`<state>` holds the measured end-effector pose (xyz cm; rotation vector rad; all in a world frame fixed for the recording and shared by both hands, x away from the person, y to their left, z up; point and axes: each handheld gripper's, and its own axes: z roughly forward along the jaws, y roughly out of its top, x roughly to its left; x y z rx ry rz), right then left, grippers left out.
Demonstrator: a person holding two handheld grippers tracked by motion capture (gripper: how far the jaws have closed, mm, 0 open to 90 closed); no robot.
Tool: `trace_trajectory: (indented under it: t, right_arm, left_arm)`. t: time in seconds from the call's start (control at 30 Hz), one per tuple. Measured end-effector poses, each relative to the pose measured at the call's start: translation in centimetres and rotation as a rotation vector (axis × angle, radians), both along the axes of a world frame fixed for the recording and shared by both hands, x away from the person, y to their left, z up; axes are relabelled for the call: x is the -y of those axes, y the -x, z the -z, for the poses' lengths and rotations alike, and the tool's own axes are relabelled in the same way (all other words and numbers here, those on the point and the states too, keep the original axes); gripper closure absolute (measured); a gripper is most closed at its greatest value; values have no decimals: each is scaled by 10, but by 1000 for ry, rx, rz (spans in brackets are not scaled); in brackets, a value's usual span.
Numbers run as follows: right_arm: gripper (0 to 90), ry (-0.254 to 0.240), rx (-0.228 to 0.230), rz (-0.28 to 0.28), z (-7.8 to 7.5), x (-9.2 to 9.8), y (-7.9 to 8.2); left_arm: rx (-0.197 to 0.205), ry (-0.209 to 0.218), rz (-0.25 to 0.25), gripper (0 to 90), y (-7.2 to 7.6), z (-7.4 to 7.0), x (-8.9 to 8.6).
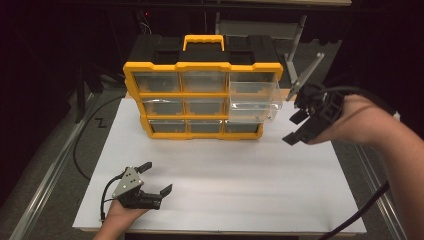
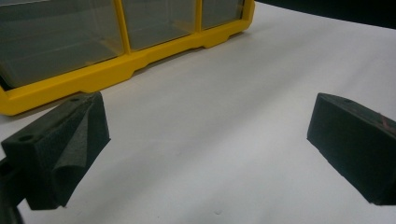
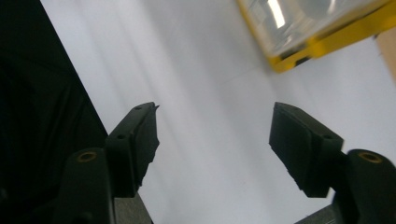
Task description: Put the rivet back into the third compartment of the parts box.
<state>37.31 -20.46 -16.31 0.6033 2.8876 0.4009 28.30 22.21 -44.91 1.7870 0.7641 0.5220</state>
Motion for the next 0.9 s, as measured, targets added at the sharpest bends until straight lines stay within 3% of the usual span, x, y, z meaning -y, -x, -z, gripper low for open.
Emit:
trace_trajectory:
  t: [0.1, 0.2, 0.23, 0.27, 0.33, 0.37, 0.47, 0.5, 0.57, 0.63, 0.67, 0.73, 0.8, 0.9]
  right_arm:
    - [285, -3, -15, 10, 33, 5, 3]
    - [232, -2, -49, 26, 80, 9, 4]
    - [221, -10, -60, 26, 104, 11, 4]
    - [219, -8, -63, 23, 112, 12, 3]
    - [194, -16, -79, 45, 147, 14, 2]
    - [188, -16, -86, 56, 154, 14, 3]
    - [148, -63, -94, 87, 196, 16, 3]
    - [133, -80, -72, 99, 207, 17, 5]
    - [43, -217, -25, 152, 230, 22, 9]
    - [1, -310, 44, 201, 245, 27, 13]
    - [1, -384, 107, 232, 252, 31, 18]
    - [1, -537, 174, 295, 259, 37, 28]
    - [1, -665, 247, 324, 262, 43, 36]
    - [1, -822, 352, 383, 268, 52, 48]
  left_arm:
    - [-1, -2, -3, 3, 0, 0, 0]
    - [-1, -7, -6, 3, 0, 0, 0]
    - [-1, -5, -8, 3, 0, 0, 0]
    - [-2, -7, -9, 3, 0, 0, 0]
    - [-5, -12, -10, 3, 0, 0, -1]
    - [-7, -15, -10, 3, 0, 0, -1]
    - [-11, -15, -15, 3, -1, 1, -1]
    - [-12, -14, -18, 3, -1, 1, -1]
    - [-14, -14, -19, 3, -1, 1, -1]
    - [-16, -17, -21, 3, -1, 1, -1]
    - [-18, -19, -22, 3, -1, 1, 0]
    - [-23, -22, -23, 3, -2, 1, 0]
    - [-25, -22, -24, 3, -2, 1, 1]
    - [-30, -17, -31, 3, -2, 1, 1]
